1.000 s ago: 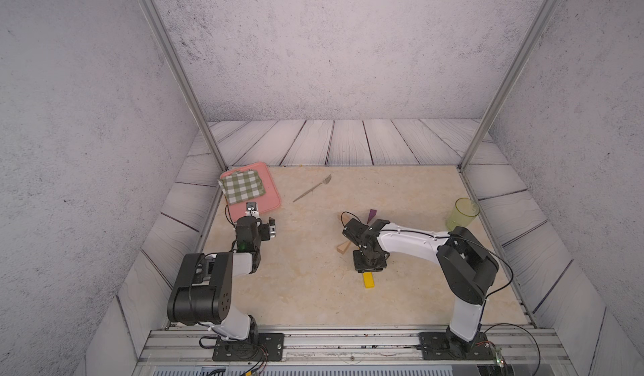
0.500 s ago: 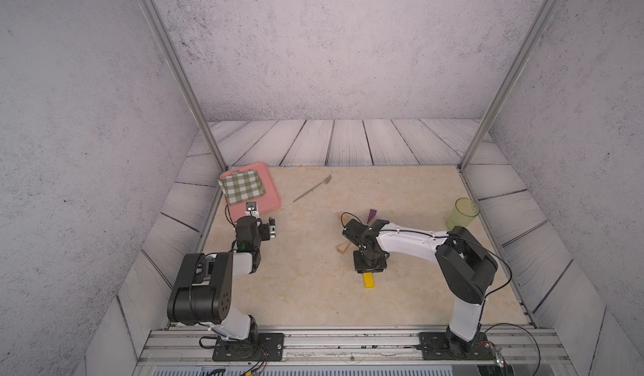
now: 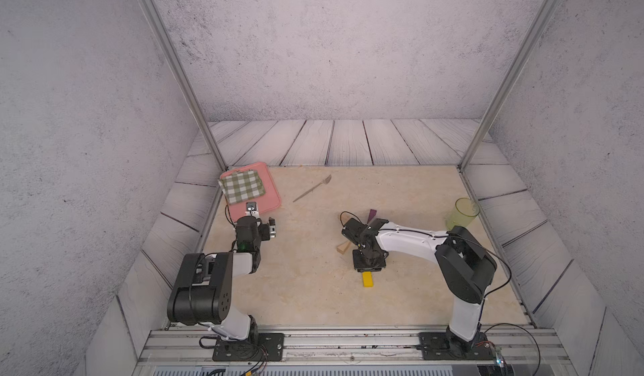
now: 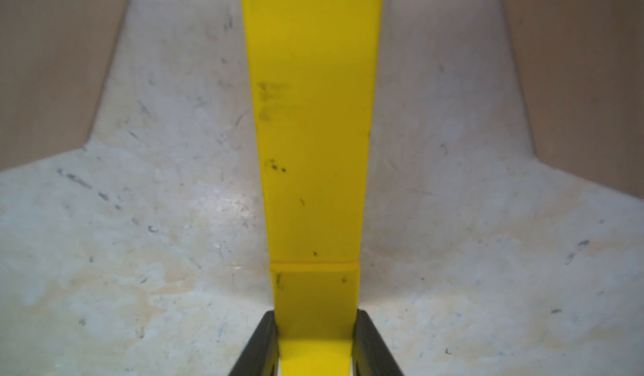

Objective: Assemble a small pinwheel with building blocks
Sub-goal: Adjust the building block at the center of the board, then reset both arms

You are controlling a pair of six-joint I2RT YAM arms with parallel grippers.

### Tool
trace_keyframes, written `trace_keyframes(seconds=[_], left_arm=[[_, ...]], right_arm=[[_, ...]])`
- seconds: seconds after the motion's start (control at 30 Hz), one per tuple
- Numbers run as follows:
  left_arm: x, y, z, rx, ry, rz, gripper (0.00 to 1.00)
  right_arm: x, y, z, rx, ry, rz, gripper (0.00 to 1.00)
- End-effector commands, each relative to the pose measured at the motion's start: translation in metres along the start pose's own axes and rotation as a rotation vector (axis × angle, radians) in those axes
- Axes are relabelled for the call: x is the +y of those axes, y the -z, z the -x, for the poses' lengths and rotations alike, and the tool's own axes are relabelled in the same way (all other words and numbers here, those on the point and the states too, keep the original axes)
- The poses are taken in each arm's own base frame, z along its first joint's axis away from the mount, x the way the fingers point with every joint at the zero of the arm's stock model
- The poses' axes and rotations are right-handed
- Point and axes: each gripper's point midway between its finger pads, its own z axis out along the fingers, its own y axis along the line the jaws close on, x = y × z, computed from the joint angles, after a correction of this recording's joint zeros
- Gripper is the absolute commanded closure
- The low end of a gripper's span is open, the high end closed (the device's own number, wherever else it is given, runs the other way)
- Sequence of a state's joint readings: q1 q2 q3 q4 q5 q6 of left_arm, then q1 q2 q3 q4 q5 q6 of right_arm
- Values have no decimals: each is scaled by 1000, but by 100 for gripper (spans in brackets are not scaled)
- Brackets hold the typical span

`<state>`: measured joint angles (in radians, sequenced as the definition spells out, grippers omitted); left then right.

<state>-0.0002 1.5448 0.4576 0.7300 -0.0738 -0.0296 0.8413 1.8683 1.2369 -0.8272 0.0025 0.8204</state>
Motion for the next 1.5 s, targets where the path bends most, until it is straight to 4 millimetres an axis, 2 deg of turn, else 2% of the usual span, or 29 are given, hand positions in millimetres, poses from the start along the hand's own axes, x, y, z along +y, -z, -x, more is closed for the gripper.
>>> trace_keyframes(seconds=[0.0,0.23,0.37,0.43,0.53,0.6,0.67,0.77,0.83,0.93,1.0,1.07,1.2,1.27,1.37,1.43,1.47], left_arm=[[1,1,14,-32,2,-2,2],[0,1,14,-32,2,-3,2],[0,1,14,-32,2,-3,2],[1,1,14,-32,2,-2,2],[1,1,14,-32,2,-3,2],[1,1,13,-30,2,-2,2],[1,1,13,-31,2,-2,2],[1,1,13,-31,1,-3,2],[1,1,13,-32,2,-2,2],[1,1,13,-31,2,0,2],[1,1,13,-33,2,-1,2],[1,1,12,-30,2,-1,2],[1,1,13,-32,2,-3,2],[1,1,12,-30,1,-2,2],[1,1,13,-30,2,-2,2],[1,1,13,-31,2,-2,2],[1,1,13,-30,1,-3,2]], right_arm=[[-3,-7,-1,21,-13,-36,64],[-3,-7,-1,21,-14,-36,58],[-3,0,2,-1,-18,-27,51],[-2,13,7,-39,-20,-16,48],[-6,50,20,-136,-14,1,41],[-16,84,35,-223,-21,15,37],[-35,113,49,-312,-45,23,32],[-80,149,77,-462,-78,16,25],[-115,158,95,-551,-96,-4,18],[-170,158,117,-664,-126,-56,12],[-203,153,128,-730,-133,-126,2],[-224,143,135,-780,-117,-169,1],[-238,119,149,-983,-14,-223,1],[-249,106,148,-1078,-43,-235,1],[-275,90,148,-1106,-158,-252,1],[-276,88,153,-1128,-138,-239,1],[-280,70,154,-1089,-149,-213,1]])
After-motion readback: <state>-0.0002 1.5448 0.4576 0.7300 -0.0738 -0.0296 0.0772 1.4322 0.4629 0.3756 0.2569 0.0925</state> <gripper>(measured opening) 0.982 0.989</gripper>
